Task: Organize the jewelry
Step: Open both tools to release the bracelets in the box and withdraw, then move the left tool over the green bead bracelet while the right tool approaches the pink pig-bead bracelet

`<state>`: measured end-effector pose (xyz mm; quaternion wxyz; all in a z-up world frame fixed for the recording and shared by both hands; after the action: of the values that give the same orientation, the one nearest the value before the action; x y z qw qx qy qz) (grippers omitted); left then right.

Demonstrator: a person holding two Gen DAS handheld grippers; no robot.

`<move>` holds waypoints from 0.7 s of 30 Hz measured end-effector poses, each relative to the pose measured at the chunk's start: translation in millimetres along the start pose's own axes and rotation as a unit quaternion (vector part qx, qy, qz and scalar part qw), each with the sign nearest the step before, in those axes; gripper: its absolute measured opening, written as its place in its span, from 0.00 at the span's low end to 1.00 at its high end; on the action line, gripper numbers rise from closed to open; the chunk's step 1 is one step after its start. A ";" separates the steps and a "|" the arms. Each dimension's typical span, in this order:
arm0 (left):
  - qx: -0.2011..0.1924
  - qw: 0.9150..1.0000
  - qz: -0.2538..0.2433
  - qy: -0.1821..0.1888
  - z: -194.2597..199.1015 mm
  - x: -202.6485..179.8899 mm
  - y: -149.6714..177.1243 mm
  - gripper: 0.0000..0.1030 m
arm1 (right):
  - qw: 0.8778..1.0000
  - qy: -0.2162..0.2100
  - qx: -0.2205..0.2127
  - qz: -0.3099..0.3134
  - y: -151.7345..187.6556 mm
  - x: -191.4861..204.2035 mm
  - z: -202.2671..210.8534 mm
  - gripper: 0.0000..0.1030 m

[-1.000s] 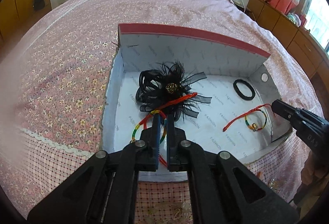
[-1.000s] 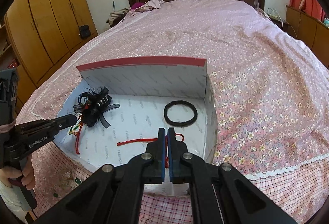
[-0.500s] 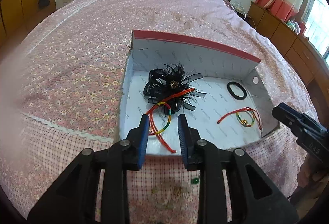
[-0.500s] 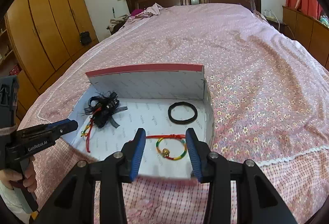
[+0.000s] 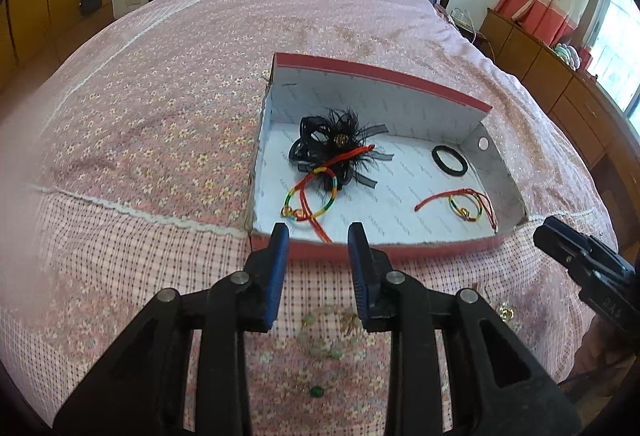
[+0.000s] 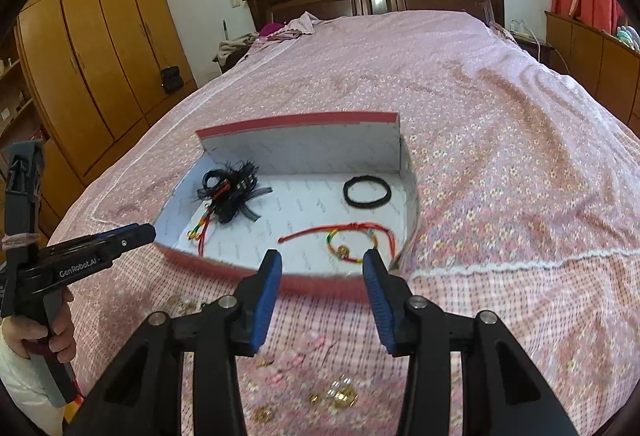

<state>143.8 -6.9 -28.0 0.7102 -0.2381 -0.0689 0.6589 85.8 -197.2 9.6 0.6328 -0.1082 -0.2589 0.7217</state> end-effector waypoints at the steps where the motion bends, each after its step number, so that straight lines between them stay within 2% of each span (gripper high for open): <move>1: 0.001 1.000 0.001 0.000 0.8 0.8 2.4 0.21 | 1.000 0.001 0.002 0.001 3.0 1.9 -0.4 0.45; 21: 0.037 0.999 0.002 -0.002 -15.8 9.5 42.9 0.22 | 0.999 0.008 0.048 0.000 51.5 18.1 -25.4 0.45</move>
<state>112.7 -0.8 -62.3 0.7172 -0.2103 -0.0454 0.6629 50.8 -177.0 -35.0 0.6391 -0.0837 -0.2187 0.7326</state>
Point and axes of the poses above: each gripper's, at about its wrist camera, not at the fingertips, and z roughly against the way its jaws point, x to its left, y to its underside, the point moved 8 cm from there along -z, roughly the way its jaws point, and after that the axes turned 13 degrees about x, right-handed, at the moved point
